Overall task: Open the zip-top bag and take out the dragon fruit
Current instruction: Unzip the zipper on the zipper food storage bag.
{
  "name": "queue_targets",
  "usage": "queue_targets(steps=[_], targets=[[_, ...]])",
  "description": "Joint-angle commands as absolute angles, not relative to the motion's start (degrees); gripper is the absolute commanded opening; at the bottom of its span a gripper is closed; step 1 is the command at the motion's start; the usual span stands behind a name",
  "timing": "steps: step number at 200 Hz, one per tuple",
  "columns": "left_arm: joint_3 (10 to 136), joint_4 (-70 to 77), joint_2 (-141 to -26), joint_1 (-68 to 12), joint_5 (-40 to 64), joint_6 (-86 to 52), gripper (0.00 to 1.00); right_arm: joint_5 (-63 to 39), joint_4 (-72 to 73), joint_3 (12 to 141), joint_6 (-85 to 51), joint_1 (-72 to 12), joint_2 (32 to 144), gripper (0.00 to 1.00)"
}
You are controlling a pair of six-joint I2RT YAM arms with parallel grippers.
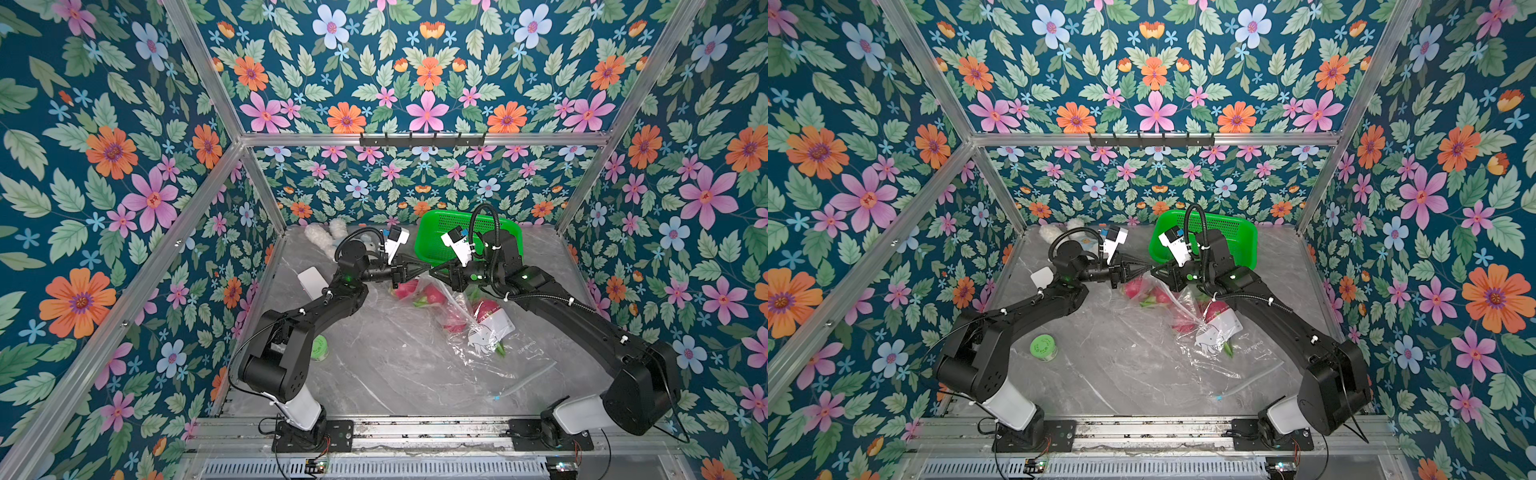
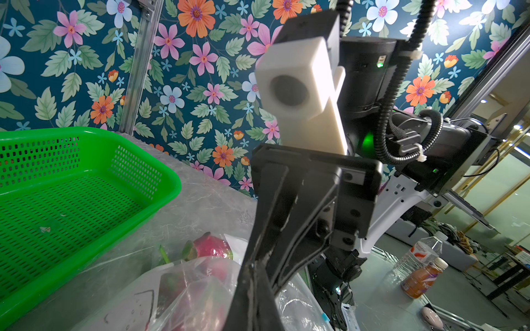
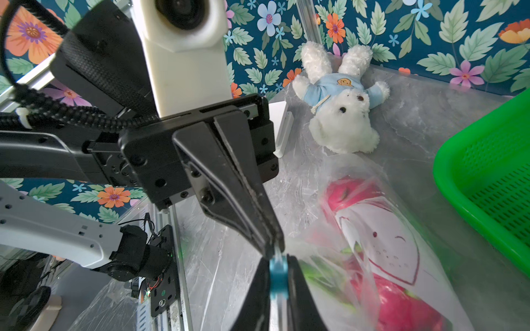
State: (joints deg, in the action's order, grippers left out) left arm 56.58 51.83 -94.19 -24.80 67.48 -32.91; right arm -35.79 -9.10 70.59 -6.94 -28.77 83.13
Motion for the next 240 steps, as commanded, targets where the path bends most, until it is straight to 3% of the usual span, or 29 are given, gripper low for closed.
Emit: queue_targets(steps=[1, 143, 240], targets=[[56.6, 53.9, -93.7, -24.9, 68.2, -32.3, 0.00, -35.3, -8.3, 70.4, -6.9, -28.7, 82.7, 0.05], [55.0, 53.1, -89.1, -21.9, 55.1, -30.2, 0.00, -33.6, -9.1, 58.9, -8.8, -28.7, 75.9, 0.03], [52.5, 42.9, -84.3, -16.4, 45.1, -25.8, 0.00, -27.8, -14.2, 46.8, -10.6, -28.7, 68.4, 0.03]])
